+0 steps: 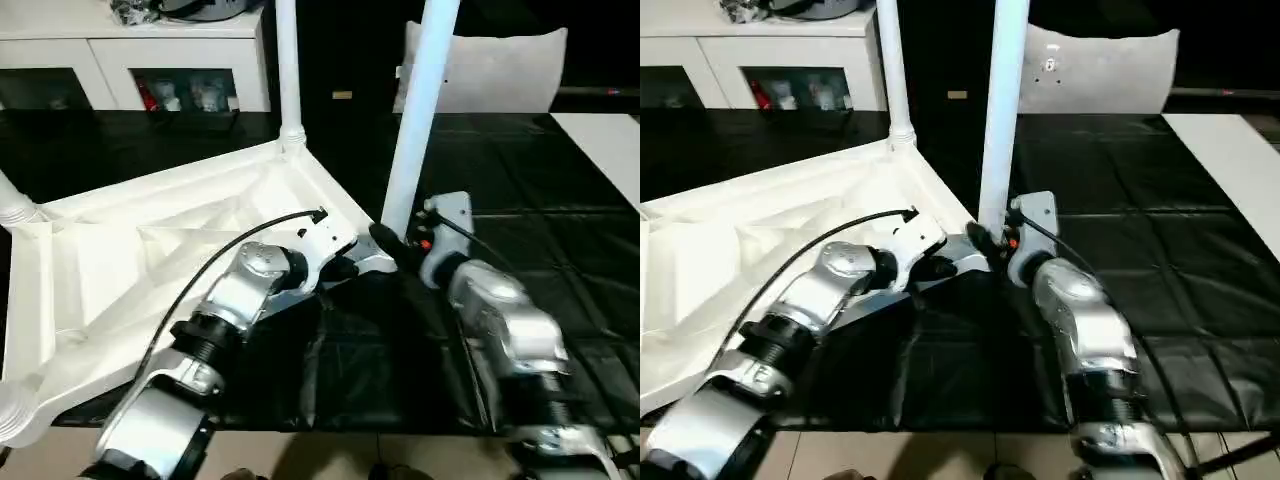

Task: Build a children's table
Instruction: Rotate leg to tighten

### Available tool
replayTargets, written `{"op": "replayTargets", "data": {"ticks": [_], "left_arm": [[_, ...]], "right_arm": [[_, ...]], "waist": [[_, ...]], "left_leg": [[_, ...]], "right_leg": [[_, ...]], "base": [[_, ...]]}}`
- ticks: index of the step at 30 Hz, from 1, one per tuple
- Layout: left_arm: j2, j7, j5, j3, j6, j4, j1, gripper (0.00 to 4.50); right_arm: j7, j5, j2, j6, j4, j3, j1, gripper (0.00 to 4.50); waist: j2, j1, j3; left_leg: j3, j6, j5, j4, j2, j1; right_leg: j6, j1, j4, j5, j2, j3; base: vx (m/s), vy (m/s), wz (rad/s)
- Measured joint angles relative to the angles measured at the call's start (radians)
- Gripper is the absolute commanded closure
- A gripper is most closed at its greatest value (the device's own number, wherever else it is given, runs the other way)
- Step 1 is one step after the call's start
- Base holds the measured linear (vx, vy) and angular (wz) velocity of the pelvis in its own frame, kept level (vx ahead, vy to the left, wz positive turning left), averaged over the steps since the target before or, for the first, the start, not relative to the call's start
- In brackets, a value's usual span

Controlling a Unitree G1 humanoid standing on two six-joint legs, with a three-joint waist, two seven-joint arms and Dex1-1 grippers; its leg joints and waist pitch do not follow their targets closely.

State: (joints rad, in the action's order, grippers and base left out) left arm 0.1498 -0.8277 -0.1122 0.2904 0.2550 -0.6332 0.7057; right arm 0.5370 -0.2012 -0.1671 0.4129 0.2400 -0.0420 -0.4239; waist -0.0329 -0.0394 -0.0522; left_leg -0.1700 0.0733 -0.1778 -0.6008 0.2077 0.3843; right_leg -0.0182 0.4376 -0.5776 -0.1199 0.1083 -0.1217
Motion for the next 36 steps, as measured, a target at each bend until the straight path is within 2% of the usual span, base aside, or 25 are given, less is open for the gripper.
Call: {"op": "replayTargets", "data": {"ticks": [3, 4, 8, 12, 16, 17, 25, 28, 36], "left_arm": [[0.047, -0.085, 0.008, 0.006, -0.074, 0.001, -0.017, 4.50], [0.066, -0.114, 0.012, 0.010, -0.099, 0.001, -0.023, 4.50], [0.136, -0.244, 0.031, 0.029, -0.171, 0.000, -0.032, 4.50], [0.186, -0.383, 0.041, 0.062, -0.256, -0.006, -0.035, 4.50], [0.225, -0.459, 0.040, 0.075, -0.319, -0.018, -0.033, 4.50], [0.233, -0.476, 0.040, 0.080, -0.331, -0.019, -0.032, 4.50], [0.262, -0.590, 0.040, 0.119, -0.413, -0.020, -0.027, 4.50], [0.265, -0.613, 0.040, 0.126, -0.420, -0.020, -0.027, 4.50], [0.265, -0.626, 0.040, 0.128, -0.430, -0.020, -0.027, 4.50]], "right_arm": [[0.161, -0.026, -0.094, -0.031, -0.005, 0.024, 0.021, 0.77], [0.210, -0.034, -0.122, -0.036, -0.009, 0.033, 0.029, 0.60], [0.389, -0.047, -0.200, -0.080, -0.027, 0.070, 0.041, 0.43], [0.550, -0.058, -0.287, -0.153, -0.032, 0.106, 0.055, 0.43], [0.644, -0.067, -0.312, -0.164, -0.032, 0.145, 0.065, 0.43], [0.660, -0.068, -0.316, -0.163, -0.031, 0.150, 0.065, 0.70], [0.763, -0.091, -0.338, -0.132, -0.031, 0.195, 0.066, 1.26], [0.781, -0.103, -0.338, -0.128, -0.030, 0.205, 0.066, 1.50], [0.809, -0.111, -0.340, -0.109, -0.030, 0.208, 0.066, 2.18]], "waist": [[0.000, -0.006, 0.000], [0.000, -0.009, 0.000], [0.000, -0.024, 0.000], [0.000, -0.052, 0.000], [0.000, -0.055, 0.000], [0.000, -0.055, 0.000], [0.001, -0.061, 0.000], [0.002, -0.061, -0.001], [0.003, -0.058, -0.001]], "left_leg": [[0.000, 0.000, 0.000, 0.000, 0.000, 0.000], [0.000, 0.000, 0.000, 0.000, 0.000, 0.000], [0.000, 0.003, -0.001, -0.002, 0.001, -0.001], [-0.001, 0.004, -0.001, -0.005, 0.000, -0.001], [-0.001, 0.003, -0.001, -0.007, 0.000, -0.001], [-0.001, 0.003, 0.000, -0.007, 0.000, -0.001], [0.000, 0.002, 0.000, -0.007, 0.000, -0.005], [0.000, 0.002, 0.000, -0.007, 0.000, -0.013], [0.001, 0.002, 0.000, -0.007, 0.000, -0.013]], "right_leg": [[-0.001, 0.000, 0.000, 0.000, 0.000, 0.000], [-0.001, 0.000, 0.000, 0.001, 0.000, 0.000], [0.002, -0.001, 0.000, -0.001, 0.001, 0.001], [0.003, -0.005, 0.000, -0.001, 0.003, 0.003], [0.003, -0.007, 0.000, -0.001, 0.003, 0.004], [0.003, -0.007, 0.000, -0.001, 0.003, 0.004], [0.003, -0.015, 0.000, -0.002, 0.003, 0.003], [0.004, -0.021, 0.001, -0.003, 0.004, 0.003], [0.006, -0.022, 0.001, -0.003, 0.004, 0.003]], "base": [[0.000, 0.000, 0.00], [0.000, 0.000, 0.00], [0.000, 0.000, 0.00], [0.000, 0.000, 0.00], [0.000, 0.000, 0.00], [0.000, 0.000, 0.00], [0.000, 0.000, 0.00], [0.000, 0.000, 0.00], [0.000, 0.000, 0.00]]}}
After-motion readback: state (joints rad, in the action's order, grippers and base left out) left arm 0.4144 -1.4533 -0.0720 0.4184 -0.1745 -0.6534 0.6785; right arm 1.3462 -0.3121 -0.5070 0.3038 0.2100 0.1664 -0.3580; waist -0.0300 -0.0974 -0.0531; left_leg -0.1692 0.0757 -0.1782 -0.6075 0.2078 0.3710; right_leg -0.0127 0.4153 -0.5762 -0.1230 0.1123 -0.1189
